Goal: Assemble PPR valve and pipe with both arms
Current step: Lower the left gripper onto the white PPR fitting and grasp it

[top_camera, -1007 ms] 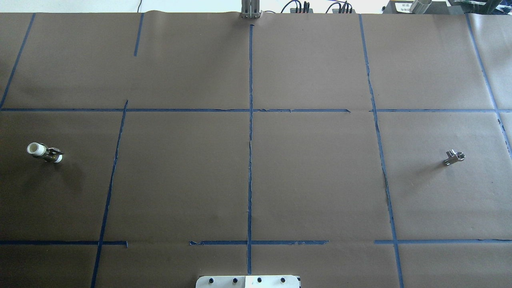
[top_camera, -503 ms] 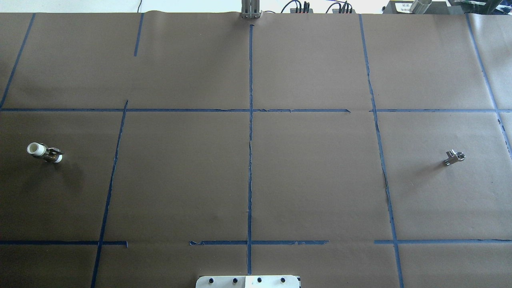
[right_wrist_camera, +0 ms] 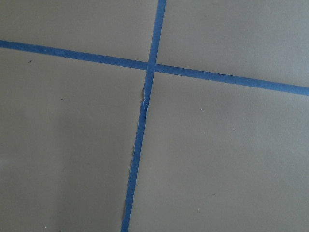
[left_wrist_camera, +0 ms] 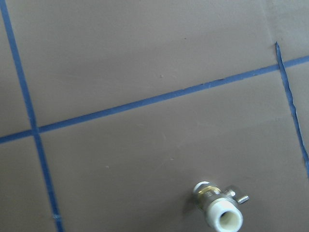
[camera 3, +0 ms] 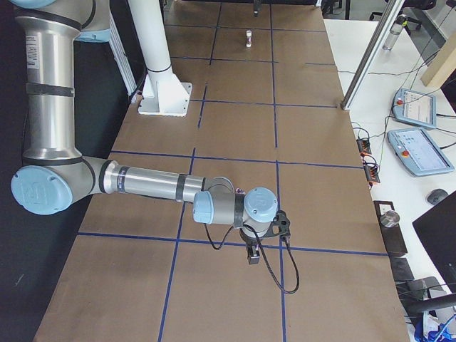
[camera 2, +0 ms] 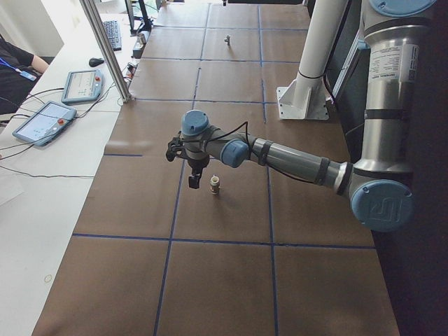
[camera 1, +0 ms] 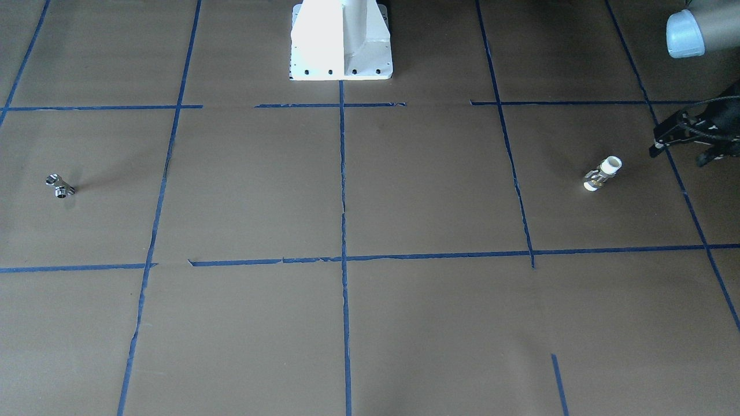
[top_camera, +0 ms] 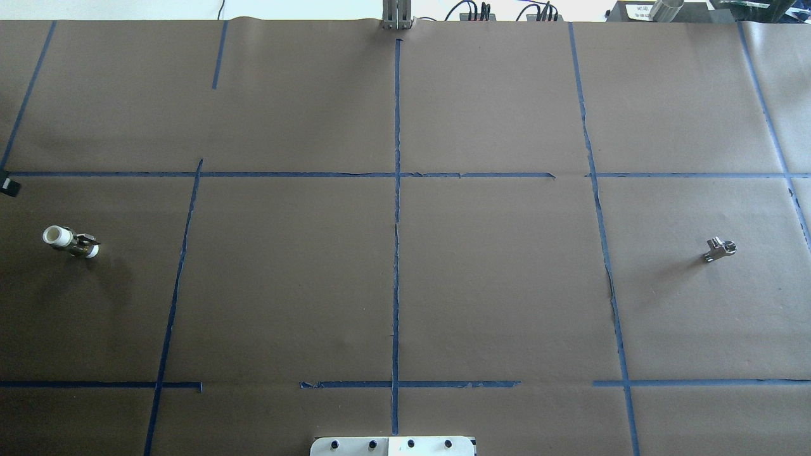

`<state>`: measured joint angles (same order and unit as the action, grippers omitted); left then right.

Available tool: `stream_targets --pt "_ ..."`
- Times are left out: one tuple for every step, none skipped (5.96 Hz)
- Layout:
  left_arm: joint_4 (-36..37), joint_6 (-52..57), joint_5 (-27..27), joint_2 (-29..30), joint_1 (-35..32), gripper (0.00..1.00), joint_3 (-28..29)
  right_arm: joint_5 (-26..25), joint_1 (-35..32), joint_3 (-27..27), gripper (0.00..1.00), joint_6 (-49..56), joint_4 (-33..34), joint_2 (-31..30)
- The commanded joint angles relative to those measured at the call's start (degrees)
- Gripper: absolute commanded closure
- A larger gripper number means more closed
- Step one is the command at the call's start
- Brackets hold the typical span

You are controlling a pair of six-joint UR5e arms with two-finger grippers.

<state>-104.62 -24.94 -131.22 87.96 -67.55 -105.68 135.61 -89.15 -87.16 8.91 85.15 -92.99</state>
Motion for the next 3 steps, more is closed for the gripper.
stream_targets --pt "-8.39 -13.26 7.53 -1.56 9.59 0.00 0.64 0.01 -0.06 0.06 0.00 -0.12 0.02 0.00" --pt "-8.84 -13.30 7.64 -1.56 10.76 0.00 1.61 -0.08 -0.06 0.14 0.00 -0.12 0.02 0.00" --pt "-8.76 -13.30 7.65 -1.56 11.65 0.00 1.71 -0.08 0.03 0.14 0.00 -0.12 0.02 0.00"
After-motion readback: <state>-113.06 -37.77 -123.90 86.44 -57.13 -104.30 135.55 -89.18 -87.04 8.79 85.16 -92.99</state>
